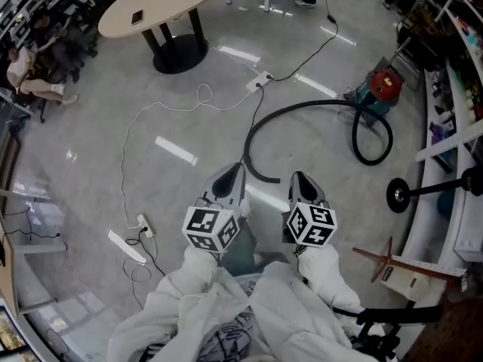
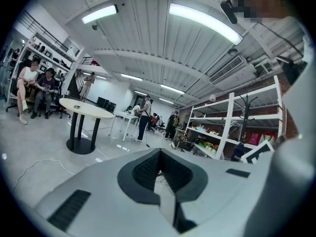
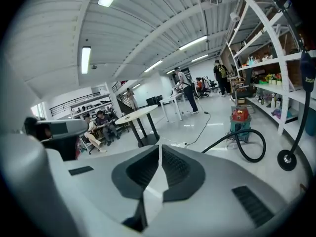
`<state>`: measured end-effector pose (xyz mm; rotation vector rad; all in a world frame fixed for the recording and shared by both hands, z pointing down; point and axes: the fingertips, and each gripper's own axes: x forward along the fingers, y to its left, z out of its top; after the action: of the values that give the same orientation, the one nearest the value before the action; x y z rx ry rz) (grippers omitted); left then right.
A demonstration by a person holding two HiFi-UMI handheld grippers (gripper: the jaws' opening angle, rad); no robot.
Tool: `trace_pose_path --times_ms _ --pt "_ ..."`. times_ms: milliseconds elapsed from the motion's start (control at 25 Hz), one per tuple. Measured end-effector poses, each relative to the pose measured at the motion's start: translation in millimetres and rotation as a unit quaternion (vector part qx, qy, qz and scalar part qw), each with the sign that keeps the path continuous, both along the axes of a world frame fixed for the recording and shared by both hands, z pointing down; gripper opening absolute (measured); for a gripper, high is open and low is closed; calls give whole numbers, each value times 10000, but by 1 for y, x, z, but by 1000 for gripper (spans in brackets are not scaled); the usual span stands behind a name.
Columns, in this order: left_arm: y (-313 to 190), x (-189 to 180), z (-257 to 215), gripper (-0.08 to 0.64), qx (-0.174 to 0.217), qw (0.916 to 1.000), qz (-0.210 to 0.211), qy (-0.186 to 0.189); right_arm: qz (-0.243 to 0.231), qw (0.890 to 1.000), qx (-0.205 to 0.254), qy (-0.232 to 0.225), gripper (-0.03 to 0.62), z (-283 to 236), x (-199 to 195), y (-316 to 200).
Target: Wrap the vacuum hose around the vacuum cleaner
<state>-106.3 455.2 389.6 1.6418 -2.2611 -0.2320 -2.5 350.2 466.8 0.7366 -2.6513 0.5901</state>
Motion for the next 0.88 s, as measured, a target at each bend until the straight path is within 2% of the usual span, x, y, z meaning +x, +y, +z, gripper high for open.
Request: trace_pose_path --times_ms 400,560,640,720,800,880 --pt "-121 -184 44 2 -62 9997 233 35 -469 9962 -160 718 15 82 -181 -91" --pt "-161 -239 95 2 -149 9993 336 -110 -692 9915 -294 1064 15 147 -233 -116" --pt "-177 -263 139 2 -215 9993 295 -122 -783 9877 -411 1291 17 200 -255 -128" --pt "-190 -286 196 2 -218 9994 243 -110 -952 9828 -476 1510 67 272 -276 -138" --pt "-200 -302 269 0 -200 9994 249 -139 -1173 9764 -544 1729 121 363 -295 -142" --pt "-203 -311 358 2 -199 9992 265 -241 -1447 9668 -659 2000 139 467 -306 -138"
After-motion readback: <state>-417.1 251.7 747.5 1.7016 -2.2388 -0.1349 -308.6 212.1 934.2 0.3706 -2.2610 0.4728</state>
